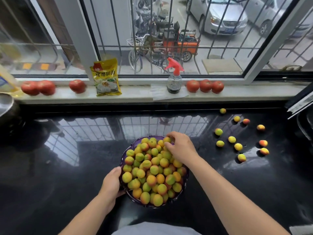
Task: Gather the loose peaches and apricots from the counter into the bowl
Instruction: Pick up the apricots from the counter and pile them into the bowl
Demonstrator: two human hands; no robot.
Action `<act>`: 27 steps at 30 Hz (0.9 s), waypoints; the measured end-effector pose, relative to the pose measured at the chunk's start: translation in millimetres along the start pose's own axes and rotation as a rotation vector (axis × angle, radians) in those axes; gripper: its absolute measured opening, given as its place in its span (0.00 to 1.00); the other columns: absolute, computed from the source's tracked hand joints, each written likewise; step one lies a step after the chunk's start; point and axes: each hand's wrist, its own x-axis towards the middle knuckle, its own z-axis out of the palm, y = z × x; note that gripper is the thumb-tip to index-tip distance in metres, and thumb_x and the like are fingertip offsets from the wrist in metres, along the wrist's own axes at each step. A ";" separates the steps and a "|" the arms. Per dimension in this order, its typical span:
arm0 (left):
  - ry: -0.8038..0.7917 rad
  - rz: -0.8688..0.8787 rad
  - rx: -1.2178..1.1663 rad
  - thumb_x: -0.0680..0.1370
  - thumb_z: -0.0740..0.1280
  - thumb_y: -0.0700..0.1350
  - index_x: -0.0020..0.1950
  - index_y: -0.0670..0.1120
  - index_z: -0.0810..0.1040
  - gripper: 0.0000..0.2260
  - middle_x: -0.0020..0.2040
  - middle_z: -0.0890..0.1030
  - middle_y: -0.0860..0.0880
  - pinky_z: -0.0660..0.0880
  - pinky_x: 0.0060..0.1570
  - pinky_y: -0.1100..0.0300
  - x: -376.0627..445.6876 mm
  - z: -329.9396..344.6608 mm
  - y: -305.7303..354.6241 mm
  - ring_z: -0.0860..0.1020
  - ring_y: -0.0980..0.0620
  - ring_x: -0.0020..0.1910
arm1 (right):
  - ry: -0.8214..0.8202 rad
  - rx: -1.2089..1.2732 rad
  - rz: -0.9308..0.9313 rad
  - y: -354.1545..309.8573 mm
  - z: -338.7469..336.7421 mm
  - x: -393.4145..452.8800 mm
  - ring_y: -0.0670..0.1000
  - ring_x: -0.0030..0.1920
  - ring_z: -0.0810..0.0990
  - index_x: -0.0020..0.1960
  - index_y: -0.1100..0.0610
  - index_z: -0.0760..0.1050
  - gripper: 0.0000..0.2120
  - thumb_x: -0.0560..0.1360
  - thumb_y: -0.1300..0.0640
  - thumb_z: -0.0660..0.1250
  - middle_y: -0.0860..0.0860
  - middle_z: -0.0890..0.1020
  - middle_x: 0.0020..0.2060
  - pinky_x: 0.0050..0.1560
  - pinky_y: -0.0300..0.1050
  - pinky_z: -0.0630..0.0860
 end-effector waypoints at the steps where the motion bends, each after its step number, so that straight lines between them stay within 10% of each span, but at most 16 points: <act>1: -0.003 -0.005 0.004 0.86 0.57 0.50 0.55 0.50 0.82 0.14 0.52 0.88 0.45 0.81 0.51 0.46 -0.6 -0.2 0.9 0.84 0.40 0.54 | -0.020 -0.055 0.014 -4.5 4.2 10.6 0.54 0.61 0.76 0.64 0.50 0.79 0.16 0.77 0.49 0.68 0.51 0.82 0.57 0.60 0.48 0.74; 15: -0.013 -0.008 0.054 0.86 0.57 0.50 0.55 0.49 0.83 0.15 0.50 0.88 0.46 0.81 0.56 0.41 1.9 -4.0 5.3 0.85 0.41 0.54 | -0.136 -0.158 0.103 -10.1 25.9 24.6 0.57 0.63 0.73 0.67 0.54 0.73 0.19 0.78 0.51 0.65 0.54 0.73 0.61 0.64 0.53 0.73; 20: 0.008 0.012 0.056 0.86 0.58 0.48 0.54 0.48 0.84 0.14 0.48 0.88 0.47 0.80 0.53 0.43 4.6 -0.4 4.0 0.84 0.43 0.50 | 0.169 0.106 0.217 36.9 -1.8 18.6 0.54 0.58 0.76 0.64 0.53 0.76 0.14 0.80 0.51 0.66 0.52 0.73 0.59 0.57 0.48 0.72; 27: 0.047 0.018 0.037 0.86 0.58 0.46 0.51 0.46 0.84 0.15 0.45 0.88 0.45 0.81 0.46 0.48 5.3 5.7 5.1 0.84 0.43 0.46 | 0.244 -0.231 0.610 151.5 -33.8 25.0 0.67 0.57 0.74 0.71 0.53 0.67 0.23 0.77 0.60 0.61 0.60 0.64 0.67 0.58 0.58 0.75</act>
